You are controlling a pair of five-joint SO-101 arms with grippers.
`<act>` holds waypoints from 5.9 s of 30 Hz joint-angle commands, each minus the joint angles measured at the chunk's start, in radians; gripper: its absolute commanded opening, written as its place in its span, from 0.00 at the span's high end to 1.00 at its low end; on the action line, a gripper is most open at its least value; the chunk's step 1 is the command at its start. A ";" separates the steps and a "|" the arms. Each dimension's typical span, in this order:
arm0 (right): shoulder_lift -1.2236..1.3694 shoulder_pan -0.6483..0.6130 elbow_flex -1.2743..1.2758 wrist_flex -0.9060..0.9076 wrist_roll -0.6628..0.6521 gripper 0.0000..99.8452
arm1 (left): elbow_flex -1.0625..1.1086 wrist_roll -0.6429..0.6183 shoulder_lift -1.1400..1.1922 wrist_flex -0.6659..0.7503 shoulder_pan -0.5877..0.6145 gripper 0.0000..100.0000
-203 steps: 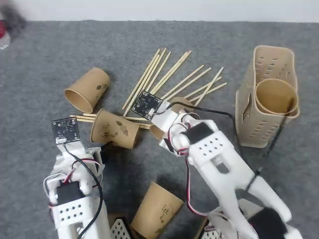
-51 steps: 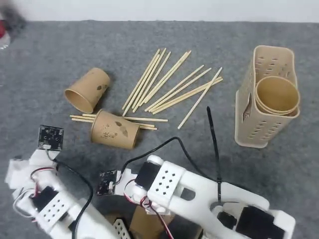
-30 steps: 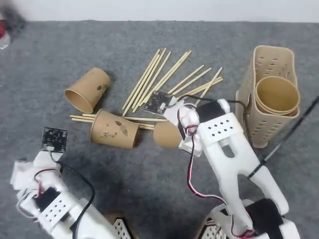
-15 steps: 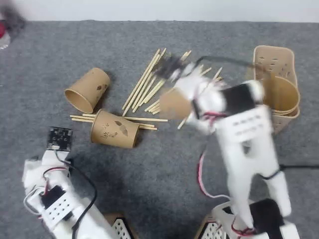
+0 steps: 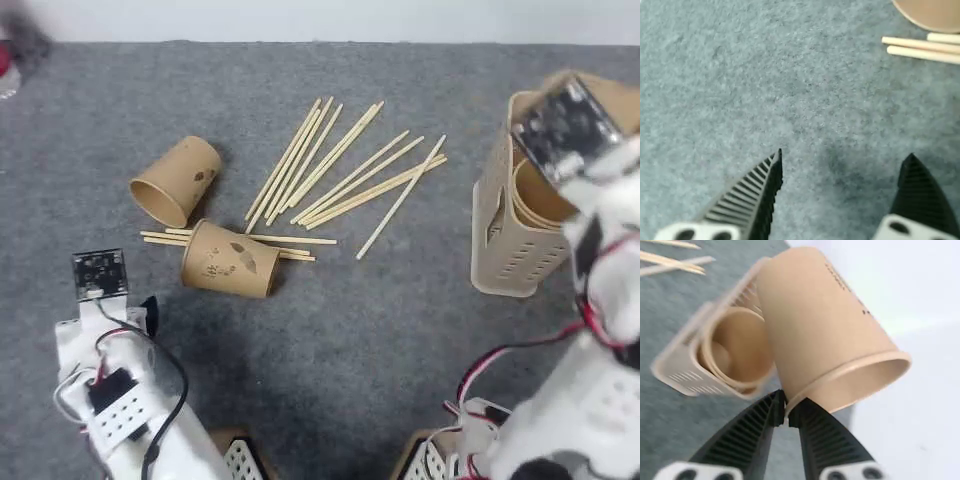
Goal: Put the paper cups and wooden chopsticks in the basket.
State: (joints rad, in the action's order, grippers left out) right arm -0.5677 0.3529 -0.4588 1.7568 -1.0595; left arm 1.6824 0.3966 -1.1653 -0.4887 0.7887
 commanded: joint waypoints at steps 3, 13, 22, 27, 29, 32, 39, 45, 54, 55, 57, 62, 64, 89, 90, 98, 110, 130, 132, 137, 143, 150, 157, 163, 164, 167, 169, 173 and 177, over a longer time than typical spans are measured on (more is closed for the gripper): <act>-0.068 0.110 -0.032 0.041 -0.127 0.99 | -0.067 -0.094 -0.002 -0.087 -0.048 0.65; -0.177 0.139 0.258 0.039 -0.404 0.99 | -0.067 -0.098 -0.002 -0.089 -0.046 0.65; -0.090 0.139 0.259 0.038 -0.575 0.99 | -0.067 -0.098 -0.002 -0.091 -0.048 0.65; -0.050 0.136 0.255 0.038 -0.743 0.99 | -0.068 -0.098 -0.002 -0.091 -0.046 0.65; -0.051 0.130 0.255 0.038 -0.806 0.99 | -0.068 -0.098 -0.002 -0.091 -0.046 0.65; -0.047 0.108 0.255 0.038 -0.864 0.99 | -0.068 -0.098 -0.002 -0.091 -0.046 0.65; -0.042 -0.025 0.259 -0.002 -0.615 0.81 | -0.068 -0.100 -0.002 -0.092 -0.043 0.65; -0.042 -0.082 0.261 -0.056 -0.422 0.70 | -0.068 -0.100 -0.002 -0.092 -0.043 0.65; -0.042 -0.185 0.261 -0.332 0.092 0.81 | -0.068 -0.100 -0.002 -0.092 -0.043 0.65; -0.042 -0.185 0.261 -0.361 0.178 0.82 | -0.068 -0.100 -0.002 -0.092 -0.043 0.65; -0.047 -0.189 0.261 -0.377 0.339 0.85 | -0.068 -0.109 -0.002 -0.092 -0.043 0.65; -0.050 -0.387 0.261 -0.262 0.608 0.99 | -0.068 -0.170 -0.002 -0.087 -0.043 0.65; -0.038 -0.503 0.267 -0.194 0.605 0.98 | -0.068 -0.173 -0.002 -0.086 -0.043 0.65; -0.479 -0.766 1.428 -0.754 0.833 0.99 | -0.068 -0.167 -0.002 -0.086 -0.043 0.65; -0.496 -0.763 1.439 -0.757 0.847 0.99 | -0.068 -0.167 -0.002 -0.086 -0.043 0.65; -0.506 -0.765 1.452 -0.760 0.859 0.99 | -0.068 -0.170 -0.002 -0.086 -0.055 0.65; -0.516 -0.768 1.510 -0.811 0.858 0.99 | -0.314 -0.176 -0.002 -0.364 -0.083 0.65; -0.518 -0.763 1.516 -0.811 0.861 0.99 | -0.713 -0.457 0.008 -0.663 -0.571 0.65; -0.518 -0.763 1.516 -0.811 0.861 0.99 | -0.707 -0.457 0.008 -0.683 -0.569 0.65; -0.518 -0.763 1.516 -0.811 0.861 0.99 | -0.585 -0.459 0.009 -0.572 -0.569 0.65; -0.518 -0.763 1.516 -0.811 0.861 0.99 | -0.510 -0.486 0.012 -0.485 -0.569 0.65; -0.518 -0.763 1.516 -0.811 0.861 0.99 | -0.650 -0.552 0.313 -0.465 -0.523 0.65; -0.518 -0.763 1.534 -0.819 0.855 0.99 | -0.831 -0.552 0.605 -0.560 -0.522 0.65; -0.518 -0.763 1.534 -0.820 0.855 0.99 | -0.846 -0.546 0.618 -0.621 -0.647 0.65; -0.518 -0.763 1.534 -0.820 0.855 0.99 | -0.845 -0.548 0.624 -0.620 -0.667 0.65; -0.518 -0.763 1.534 -0.820 0.855 0.99 | -0.845 -0.549 0.626 -0.618 -0.698 0.65; -0.518 -0.763 1.536 -0.820 0.855 0.99 | -0.845 -0.551 0.626 -0.620 -0.700 0.65; -0.518 -0.763 1.536 -0.820 0.855 0.99 | -0.845 -0.551 0.626 -0.623 -0.709 0.70; -0.518 -0.763 1.536 -0.820 0.855 0.99 | -0.845 -0.549 0.626 -0.620 -0.772 0.84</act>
State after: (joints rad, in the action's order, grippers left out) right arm -1.0618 -0.4066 1.0833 0.9620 -0.2110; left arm 0.8738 -0.1465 -0.5409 -1.1009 0.0752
